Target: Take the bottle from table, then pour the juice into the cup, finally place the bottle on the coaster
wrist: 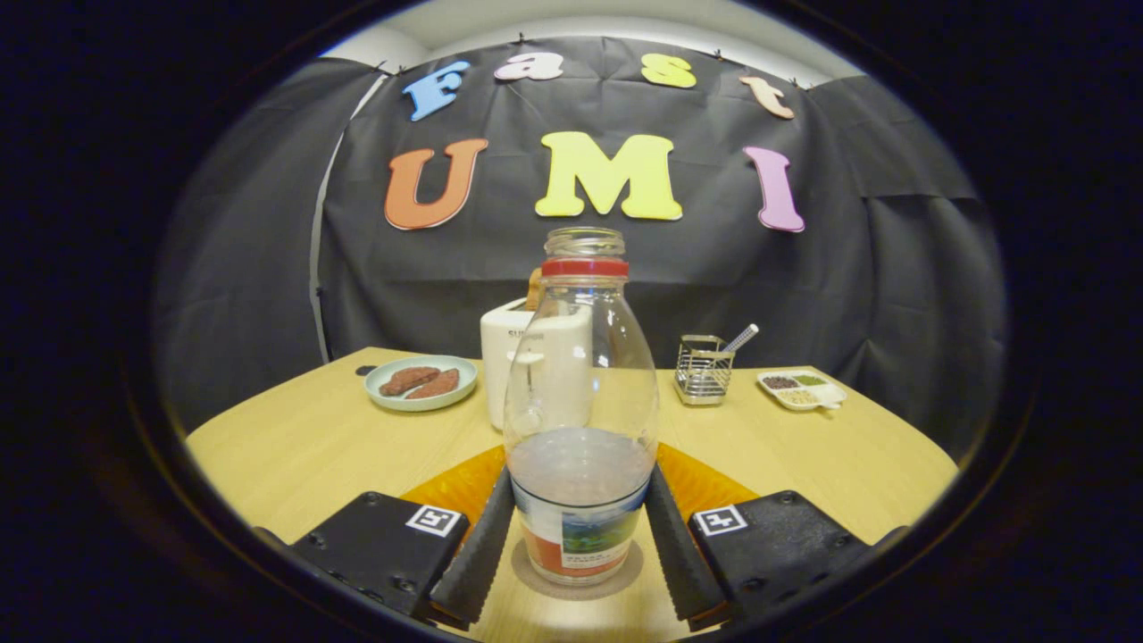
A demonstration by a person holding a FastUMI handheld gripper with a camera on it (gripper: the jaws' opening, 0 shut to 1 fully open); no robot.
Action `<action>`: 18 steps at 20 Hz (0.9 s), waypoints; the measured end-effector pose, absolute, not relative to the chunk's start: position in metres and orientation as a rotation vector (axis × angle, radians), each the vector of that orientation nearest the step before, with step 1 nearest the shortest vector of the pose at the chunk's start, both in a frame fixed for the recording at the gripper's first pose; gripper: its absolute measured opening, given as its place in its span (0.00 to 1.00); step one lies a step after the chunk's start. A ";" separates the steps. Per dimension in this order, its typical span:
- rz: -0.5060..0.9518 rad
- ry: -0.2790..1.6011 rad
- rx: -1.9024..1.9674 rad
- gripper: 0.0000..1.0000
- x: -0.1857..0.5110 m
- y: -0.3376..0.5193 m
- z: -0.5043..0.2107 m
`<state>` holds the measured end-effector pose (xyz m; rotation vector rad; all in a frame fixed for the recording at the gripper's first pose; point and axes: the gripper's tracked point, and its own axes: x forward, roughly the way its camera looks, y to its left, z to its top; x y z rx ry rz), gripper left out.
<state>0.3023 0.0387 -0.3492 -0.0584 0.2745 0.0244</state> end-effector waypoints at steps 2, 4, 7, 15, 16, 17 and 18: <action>0.035 0.289 -0.045 0.80 0.302 0.040 -0.356; 0.026 0.266 -0.049 0.80 0.303 0.038 -0.354; 0.038 0.257 -0.042 0.82 0.302 0.040 -0.357; 0.011 0.260 -0.032 0.88 0.298 0.034 -0.358; 0.007 0.264 -0.029 0.92 0.297 0.034 -0.359; 0.012 0.270 -0.027 0.97 0.296 0.036 -0.359; 0.012 0.272 -0.027 1.00 0.294 0.037 -0.358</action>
